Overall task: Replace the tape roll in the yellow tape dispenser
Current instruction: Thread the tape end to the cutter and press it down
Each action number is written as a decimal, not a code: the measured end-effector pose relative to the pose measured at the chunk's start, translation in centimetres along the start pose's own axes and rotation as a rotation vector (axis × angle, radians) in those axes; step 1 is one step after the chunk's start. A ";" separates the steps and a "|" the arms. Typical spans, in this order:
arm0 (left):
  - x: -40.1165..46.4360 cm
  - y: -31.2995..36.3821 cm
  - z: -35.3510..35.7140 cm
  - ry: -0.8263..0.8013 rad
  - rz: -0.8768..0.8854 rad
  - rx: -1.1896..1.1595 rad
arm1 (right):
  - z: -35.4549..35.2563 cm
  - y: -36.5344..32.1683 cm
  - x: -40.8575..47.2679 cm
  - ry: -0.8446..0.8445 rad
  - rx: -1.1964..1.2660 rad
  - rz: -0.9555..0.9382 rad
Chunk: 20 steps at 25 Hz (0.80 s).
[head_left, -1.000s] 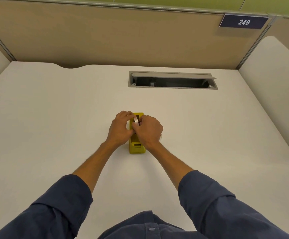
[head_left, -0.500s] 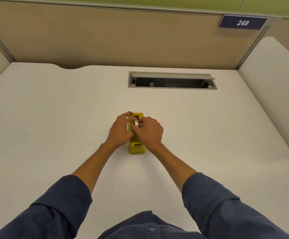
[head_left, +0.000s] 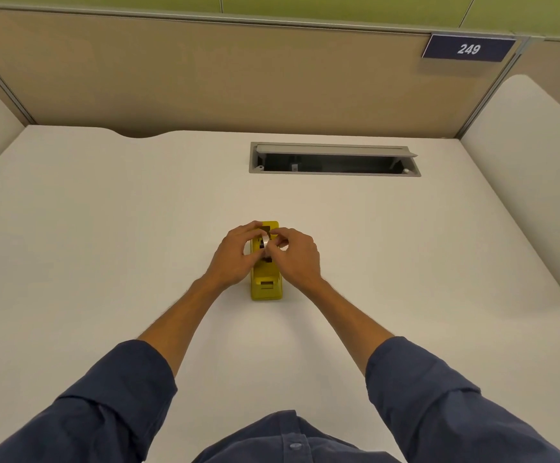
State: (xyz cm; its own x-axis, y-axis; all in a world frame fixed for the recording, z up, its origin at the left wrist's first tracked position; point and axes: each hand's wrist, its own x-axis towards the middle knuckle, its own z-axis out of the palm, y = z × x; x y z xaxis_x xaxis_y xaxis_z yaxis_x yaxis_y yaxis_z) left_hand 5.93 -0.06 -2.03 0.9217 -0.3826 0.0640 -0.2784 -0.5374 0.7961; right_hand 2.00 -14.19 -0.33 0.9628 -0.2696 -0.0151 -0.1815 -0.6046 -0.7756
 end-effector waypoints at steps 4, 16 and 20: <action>0.1 0.0 0.0 0.012 0.003 -0.006 | -0.6 0.6 0.3 -0.047 0.022 -0.059; 0.2 -0.3 0.1 0.034 0.003 0.000 | -1.3 0.0 1.6 -0.080 -0.300 -0.338; 0.1 -0.5 0.2 0.048 0.007 0.012 | -1.3 -0.3 1.7 -0.096 -0.344 -0.354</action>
State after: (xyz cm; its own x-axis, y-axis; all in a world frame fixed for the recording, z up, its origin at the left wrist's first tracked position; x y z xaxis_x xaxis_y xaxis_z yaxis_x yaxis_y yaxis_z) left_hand 6.11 0.05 -2.55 0.9315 -0.3501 0.0987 -0.2878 -0.5436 0.7885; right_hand 3.40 -15.45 0.67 0.9884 0.0567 0.1406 0.1194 -0.8629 -0.4911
